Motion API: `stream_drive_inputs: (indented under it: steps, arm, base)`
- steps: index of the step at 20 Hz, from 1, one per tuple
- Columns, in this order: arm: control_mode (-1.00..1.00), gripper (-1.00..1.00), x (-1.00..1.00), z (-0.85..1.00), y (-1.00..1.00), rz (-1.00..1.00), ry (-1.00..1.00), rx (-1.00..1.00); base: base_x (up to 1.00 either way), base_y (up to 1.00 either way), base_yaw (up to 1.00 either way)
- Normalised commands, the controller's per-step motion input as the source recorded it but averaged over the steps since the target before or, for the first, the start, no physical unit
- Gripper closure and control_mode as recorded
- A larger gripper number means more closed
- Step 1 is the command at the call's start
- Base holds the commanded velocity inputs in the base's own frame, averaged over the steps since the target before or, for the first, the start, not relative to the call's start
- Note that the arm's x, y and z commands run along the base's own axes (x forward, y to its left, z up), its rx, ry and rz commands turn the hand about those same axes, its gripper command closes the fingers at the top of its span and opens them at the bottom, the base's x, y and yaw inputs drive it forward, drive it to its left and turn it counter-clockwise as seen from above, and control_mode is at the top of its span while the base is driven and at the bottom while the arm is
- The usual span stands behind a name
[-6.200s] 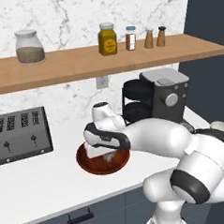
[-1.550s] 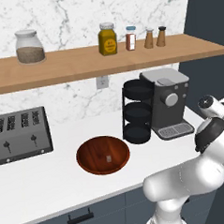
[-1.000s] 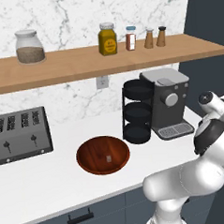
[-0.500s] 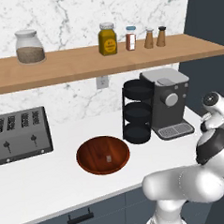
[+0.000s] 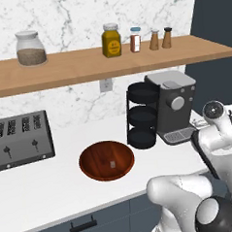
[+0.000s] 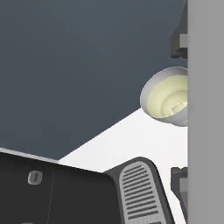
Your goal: Grab a lemon wedge from the fridge and one ice cube from the ice bowl, and put them in the glass of lemonade.
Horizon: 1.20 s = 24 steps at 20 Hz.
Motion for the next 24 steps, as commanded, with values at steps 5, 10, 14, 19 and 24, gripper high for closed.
stream_drive_inputs:
  steps: [5, 10, 14, 19, 24]
  arm:
    - [-1.0, -1.0, -0.35, 0.73, 0.83, 0.01, -0.07, 0.5]
    - [-1.0, -1.0, -0.63, 0.4, 0.79, 0.2, 0.02, 0.48]
    - [-1.0, -1.0, -0.62, 0.02, 0.76, 0.26, 0.02, 0.17]
    - [-1.0, -1.0, -0.62, 0.13, 0.86, 0.13, 0.0, -0.04]
    - [-1.0, -1.0, -0.61, 0.17, 0.35, -0.02, 0.0, -0.11]
  base:
    - [0.0, 0.0, 0.0]
    - [0.0, 0.0, 0.0]
    - [0.0, 0.0, 0.0]
    - [0.0, 0.0, 0.0]
    - [0.0, 0.0, 0.0]
